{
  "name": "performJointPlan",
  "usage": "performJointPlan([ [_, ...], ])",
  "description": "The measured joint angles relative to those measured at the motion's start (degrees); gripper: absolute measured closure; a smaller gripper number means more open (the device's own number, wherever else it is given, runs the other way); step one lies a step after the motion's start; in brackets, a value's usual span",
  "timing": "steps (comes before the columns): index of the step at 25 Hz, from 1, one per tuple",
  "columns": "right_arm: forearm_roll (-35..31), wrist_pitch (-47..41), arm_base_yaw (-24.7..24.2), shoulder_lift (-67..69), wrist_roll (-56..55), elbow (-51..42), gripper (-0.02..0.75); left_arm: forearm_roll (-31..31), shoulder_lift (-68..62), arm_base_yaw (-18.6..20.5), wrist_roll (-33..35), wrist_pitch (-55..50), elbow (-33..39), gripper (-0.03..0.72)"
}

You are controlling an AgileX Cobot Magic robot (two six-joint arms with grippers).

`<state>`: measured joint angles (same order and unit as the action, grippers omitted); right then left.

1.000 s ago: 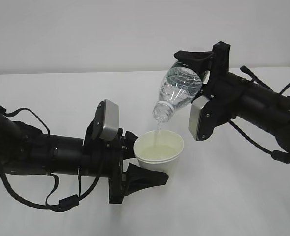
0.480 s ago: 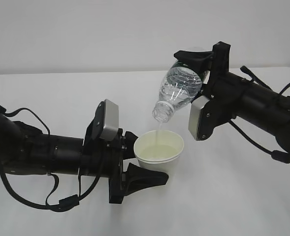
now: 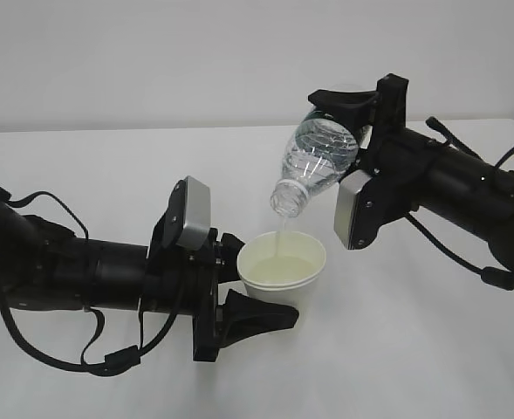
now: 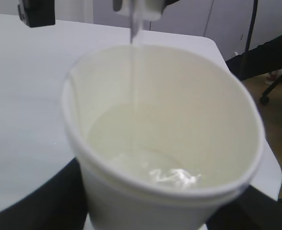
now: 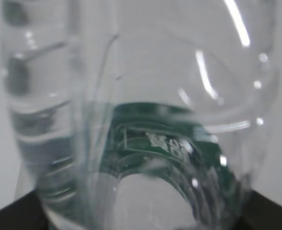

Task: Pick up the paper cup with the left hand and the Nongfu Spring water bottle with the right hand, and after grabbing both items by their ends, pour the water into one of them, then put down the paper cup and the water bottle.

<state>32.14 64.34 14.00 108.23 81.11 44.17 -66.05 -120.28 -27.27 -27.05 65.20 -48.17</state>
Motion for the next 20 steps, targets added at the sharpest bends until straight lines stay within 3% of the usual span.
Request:
performJointPlan([
  [20, -0.13, 0.0, 0.0, 0.0, 0.2, 0.0, 0.283, 0.0, 0.0, 0.0, 0.0, 0.0, 0.0, 0.214],
])
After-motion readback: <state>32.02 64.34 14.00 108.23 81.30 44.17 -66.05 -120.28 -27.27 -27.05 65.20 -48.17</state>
